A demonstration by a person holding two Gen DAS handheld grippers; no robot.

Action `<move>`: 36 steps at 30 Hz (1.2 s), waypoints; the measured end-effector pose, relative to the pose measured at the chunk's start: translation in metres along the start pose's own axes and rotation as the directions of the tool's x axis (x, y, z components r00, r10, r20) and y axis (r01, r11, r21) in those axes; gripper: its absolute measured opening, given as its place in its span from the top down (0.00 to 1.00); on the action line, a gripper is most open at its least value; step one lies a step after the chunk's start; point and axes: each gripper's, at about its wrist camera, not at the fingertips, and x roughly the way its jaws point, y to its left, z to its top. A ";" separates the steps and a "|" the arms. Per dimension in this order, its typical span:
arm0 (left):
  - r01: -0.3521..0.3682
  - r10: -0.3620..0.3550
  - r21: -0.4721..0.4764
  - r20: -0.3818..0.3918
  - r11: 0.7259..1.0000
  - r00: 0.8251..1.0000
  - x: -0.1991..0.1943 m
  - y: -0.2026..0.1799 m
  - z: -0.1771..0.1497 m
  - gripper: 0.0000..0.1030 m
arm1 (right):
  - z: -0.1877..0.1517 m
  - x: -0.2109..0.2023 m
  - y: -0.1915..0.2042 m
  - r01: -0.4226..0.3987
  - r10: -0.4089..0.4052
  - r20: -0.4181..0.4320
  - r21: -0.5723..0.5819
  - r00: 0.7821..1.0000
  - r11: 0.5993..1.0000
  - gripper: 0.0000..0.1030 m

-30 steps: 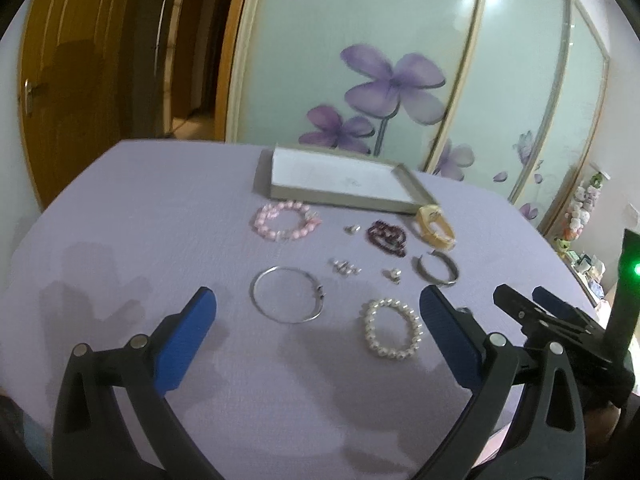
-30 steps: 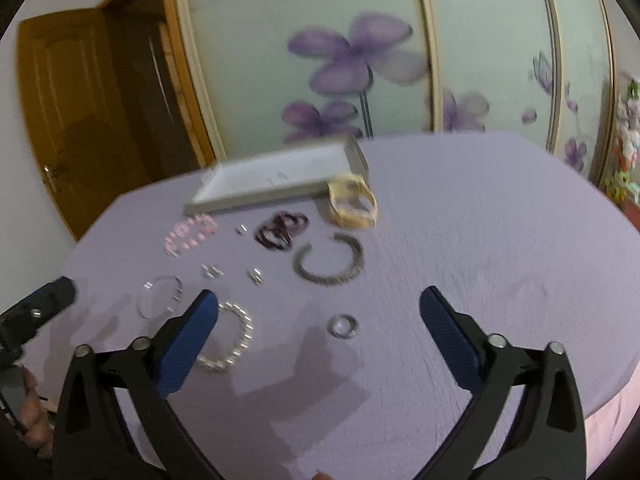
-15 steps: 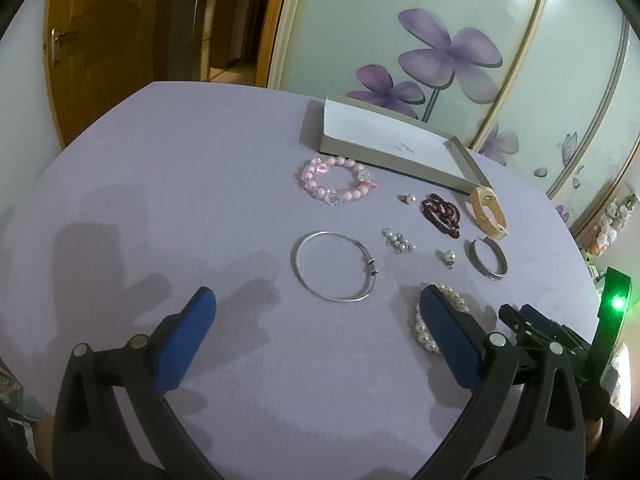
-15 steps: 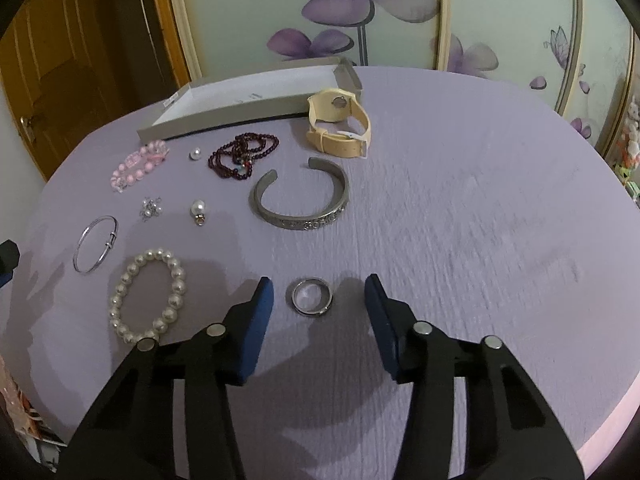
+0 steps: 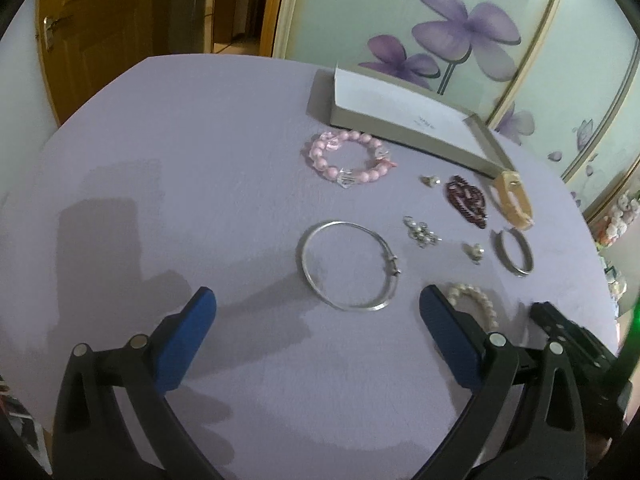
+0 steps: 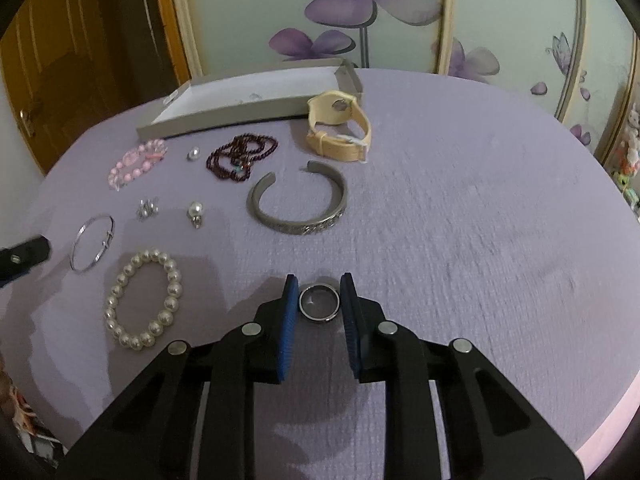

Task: Organize jewelry
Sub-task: 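Grasp the silver ring with the right tool while the left tool grasps the silver bangle, then carry the ring and bangle into the tray and open both tools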

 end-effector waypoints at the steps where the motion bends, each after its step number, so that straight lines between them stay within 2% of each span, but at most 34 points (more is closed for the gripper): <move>1: -0.002 0.002 0.004 -0.006 1.000 1.000 0.004 -0.001 0.002 0.02 | 0.001 -0.003 -0.002 0.003 -0.003 0.010 0.009 1.000 1.000 0.78; 11: -0.025 0.033 0.103 -0.079 0.994 0.996 0.042 -0.021 0.010 0.02 | 0.012 -0.009 -0.017 0.020 -0.022 0.031 0.064 0.999 0.998 0.78; 22: -0.102 0.119 0.209 -0.074 0.973 0.990 0.056 -0.044 0.013 0.06 | 0.015 -0.003 -0.021 0.013 -0.015 0.017 0.093 1.000 0.996 0.78; 24: -0.101 0.118 0.211 -0.071 0.972 0.990 0.056 -0.044 0.013 0.06 | 0.015 -0.003 -0.021 0.010 -0.012 0.018 0.092 1.000 0.996 0.78; 26: -0.098 0.114 0.215 -0.063 0.972 0.991 0.056 -0.044 0.014 0.10 | 0.015 -0.003 -0.021 0.008 -0.010 0.019 0.090 1.000 0.996 0.78; 29: -0.090 0.101 0.233 -0.033 0.968 0.994 0.052 -0.050 0.011 0.30 | 0.015 -0.002 -0.021 0.006 -0.008 0.017 0.091 1.000 0.996 0.78; 36: -0.074 0.083 0.231 -0.032 0.970 0.996 0.049 -0.047 0.011 0.30 | 0.017 -0.005 -0.019 -0.003 0.000 0.026 0.091 1.000 0.996 0.78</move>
